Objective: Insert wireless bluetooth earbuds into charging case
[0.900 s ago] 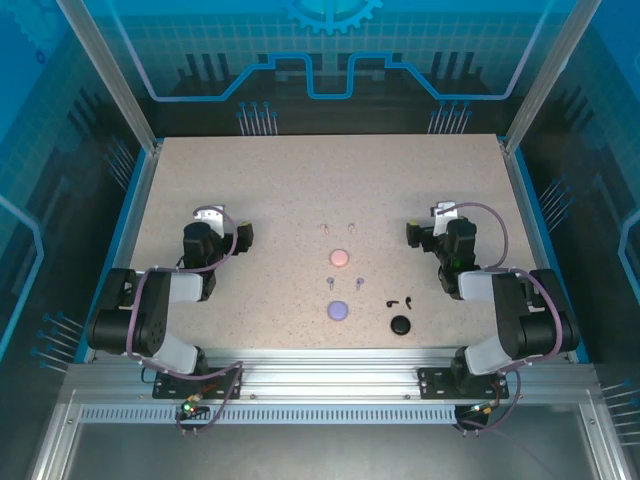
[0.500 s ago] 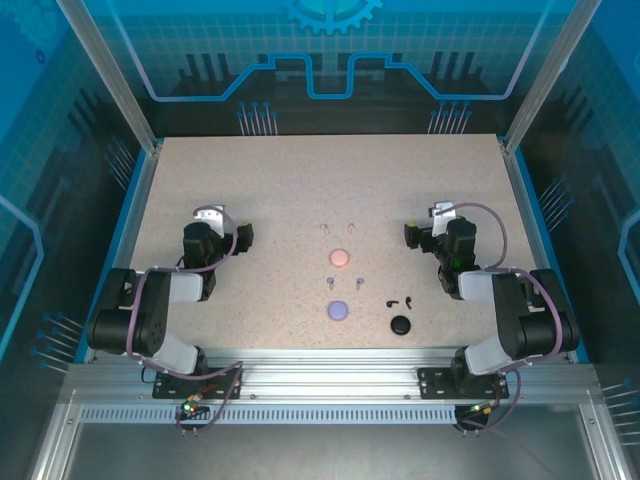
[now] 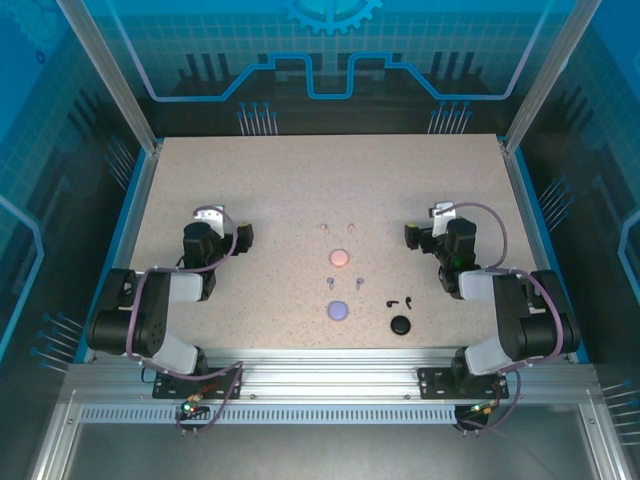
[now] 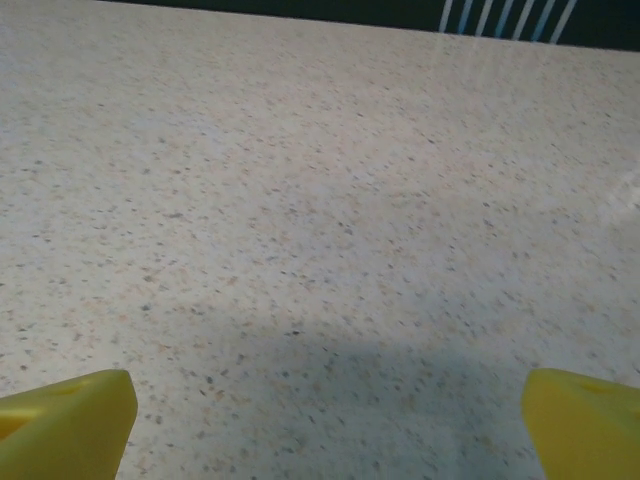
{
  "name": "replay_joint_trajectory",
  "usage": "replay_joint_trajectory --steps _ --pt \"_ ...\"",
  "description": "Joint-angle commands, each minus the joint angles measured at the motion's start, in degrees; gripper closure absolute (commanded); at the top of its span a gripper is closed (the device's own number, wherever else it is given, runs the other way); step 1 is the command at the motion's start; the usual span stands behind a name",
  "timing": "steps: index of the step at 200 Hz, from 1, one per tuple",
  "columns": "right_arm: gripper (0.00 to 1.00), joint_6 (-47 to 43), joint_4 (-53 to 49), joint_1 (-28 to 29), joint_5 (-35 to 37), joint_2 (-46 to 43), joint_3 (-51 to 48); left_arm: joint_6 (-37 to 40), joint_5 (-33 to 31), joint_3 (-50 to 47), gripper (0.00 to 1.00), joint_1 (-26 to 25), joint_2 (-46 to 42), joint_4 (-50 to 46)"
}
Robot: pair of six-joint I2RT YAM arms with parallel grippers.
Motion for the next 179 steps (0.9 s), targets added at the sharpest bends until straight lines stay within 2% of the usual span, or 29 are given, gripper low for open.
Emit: replay_joint_trajectory --steps 1,35,47,76,93,112,145,179 --pt "0.00 2.71 -12.21 -0.54 6.73 -6.59 5.47 -0.68 -1.61 3.95 0.01 0.17 -4.86 -7.75" --pt "0.00 13.90 -36.84 -2.41 5.80 -10.95 18.02 -2.40 -3.00 8.51 0.01 -0.37 -10.33 -19.37" --pt "0.00 17.88 -44.33 -3.85 1.24 -9.71 22.98 -5.43 -2.61 10.66 0.01 -0.77 -11.96 -23.89" --pt "0.00 17.08 -55.73 -4.17 -9.52 -5.68 31.86 -13.82 -2.64 17.25 0.01 -2.47 -13.87 -37.64" --pt "0.00 17.10 -59.75 -2.93 -11.61 -5.38 33.94 -19.43 -1.75 20.38 0.01 -3.83 -13.93 -44.11" --pt "0.02 17.79 -65.30 -0.44 -10.83 -5.69 36.18 -23.84 -1.58 22.06 0.01 -6.48 -14.06 -48.84" --pt "0.06 20.70 -75.90 5.04 -7.91 -6.16 38.61 -31.33 -0.95 22.75 0.01 -12.14 -14.61 -51.75" --pt "0.06 25.75 -83.47 14.75 -3.64 -7.71 38.91 -39.27 -0.47 22.47 0.01 -16.26 -14.63 -54.25"
